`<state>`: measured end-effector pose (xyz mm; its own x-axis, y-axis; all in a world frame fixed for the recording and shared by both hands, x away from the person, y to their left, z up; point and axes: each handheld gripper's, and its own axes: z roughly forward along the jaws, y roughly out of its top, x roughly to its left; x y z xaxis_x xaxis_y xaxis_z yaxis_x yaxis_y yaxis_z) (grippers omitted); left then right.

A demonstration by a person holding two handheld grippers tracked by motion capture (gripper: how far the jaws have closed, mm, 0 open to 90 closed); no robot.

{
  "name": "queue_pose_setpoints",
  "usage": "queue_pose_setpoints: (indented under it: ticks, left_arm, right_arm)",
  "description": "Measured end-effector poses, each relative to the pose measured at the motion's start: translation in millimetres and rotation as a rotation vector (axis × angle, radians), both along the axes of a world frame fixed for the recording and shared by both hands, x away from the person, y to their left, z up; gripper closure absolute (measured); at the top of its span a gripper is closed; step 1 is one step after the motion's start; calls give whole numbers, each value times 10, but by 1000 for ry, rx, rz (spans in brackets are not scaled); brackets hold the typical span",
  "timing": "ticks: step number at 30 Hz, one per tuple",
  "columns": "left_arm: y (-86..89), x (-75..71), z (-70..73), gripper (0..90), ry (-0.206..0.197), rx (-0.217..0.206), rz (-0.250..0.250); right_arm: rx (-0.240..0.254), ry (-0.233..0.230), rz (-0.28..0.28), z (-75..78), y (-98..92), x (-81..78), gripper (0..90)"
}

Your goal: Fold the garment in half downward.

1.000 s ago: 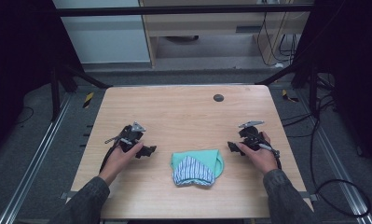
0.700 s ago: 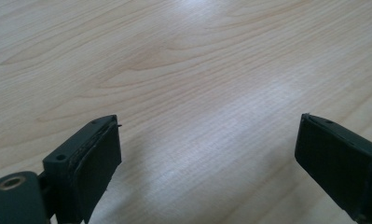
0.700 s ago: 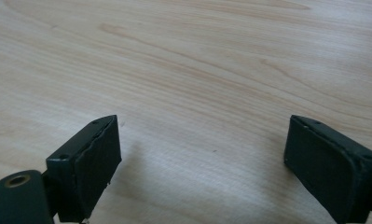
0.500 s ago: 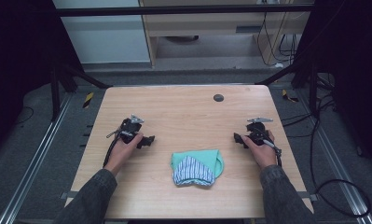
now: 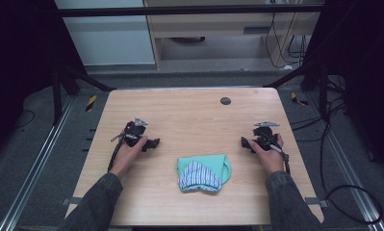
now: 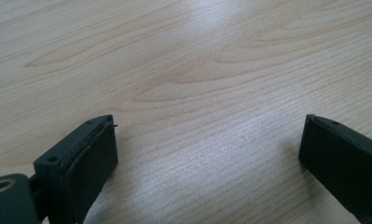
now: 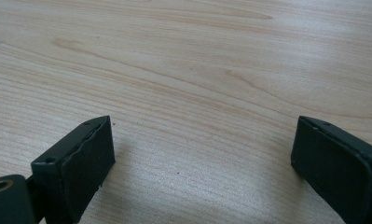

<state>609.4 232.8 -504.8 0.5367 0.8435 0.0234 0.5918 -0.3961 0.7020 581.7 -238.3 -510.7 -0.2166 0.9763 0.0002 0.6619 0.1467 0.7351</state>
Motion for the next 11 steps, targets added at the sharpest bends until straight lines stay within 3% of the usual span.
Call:
queue_pose_setpoints:
  ticks: [1, 5, 7, 11]
  left_arm:
    - [1, -1, -23, 25, -18, -20, 6]
    - [3, -1, -21, 20, -17, -7, 6]
    - [-5, -7, -25, 0, -11, -9, 32]
    - [-5, -26, -25, 0, -12, -8, 52]
  right_arm:
    - [-1, 2, -6, 1, 9, 0, 55]
    - [2, 6, -46, -2, 45, -14, 42]
    - [-2, 15, -105, -6, 90, -22, 9]
    - [7, 21, -139, -5, 117, -43, 3]
